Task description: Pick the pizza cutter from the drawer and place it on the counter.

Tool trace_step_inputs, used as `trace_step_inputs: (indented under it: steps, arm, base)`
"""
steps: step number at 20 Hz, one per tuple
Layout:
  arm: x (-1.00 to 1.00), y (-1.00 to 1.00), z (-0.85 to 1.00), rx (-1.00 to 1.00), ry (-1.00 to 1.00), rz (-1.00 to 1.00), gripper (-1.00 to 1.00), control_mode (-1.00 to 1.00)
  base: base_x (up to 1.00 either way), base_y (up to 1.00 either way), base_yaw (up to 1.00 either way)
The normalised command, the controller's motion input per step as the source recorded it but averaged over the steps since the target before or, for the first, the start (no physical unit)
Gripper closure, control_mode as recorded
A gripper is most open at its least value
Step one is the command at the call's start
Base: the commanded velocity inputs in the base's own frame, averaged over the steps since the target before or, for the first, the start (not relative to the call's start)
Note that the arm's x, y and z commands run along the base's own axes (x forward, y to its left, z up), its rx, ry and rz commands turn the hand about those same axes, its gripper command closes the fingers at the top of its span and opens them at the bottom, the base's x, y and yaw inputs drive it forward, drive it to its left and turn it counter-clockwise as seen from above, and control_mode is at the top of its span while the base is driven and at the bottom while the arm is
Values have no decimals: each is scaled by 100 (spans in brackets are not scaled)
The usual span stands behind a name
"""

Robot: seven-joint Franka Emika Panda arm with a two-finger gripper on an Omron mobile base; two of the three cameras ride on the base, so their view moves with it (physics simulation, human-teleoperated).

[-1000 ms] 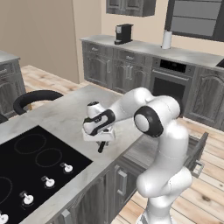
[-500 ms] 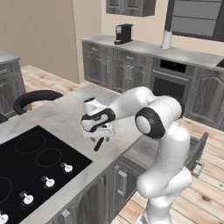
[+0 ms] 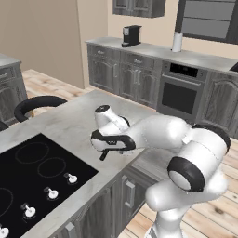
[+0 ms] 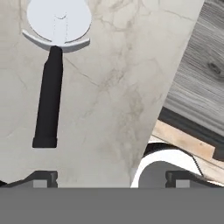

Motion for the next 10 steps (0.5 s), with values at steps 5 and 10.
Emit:
trace_step_inputs:
  steps: [5, 10]
  arm:
    - [-98, -6, 78, 15, -16, 2, -100, -100]
    - [-86, -4, 86, 11, -13, 5, -100, -100]
  base:
    - [0, 0, 0]
    - [0, 0, 0]
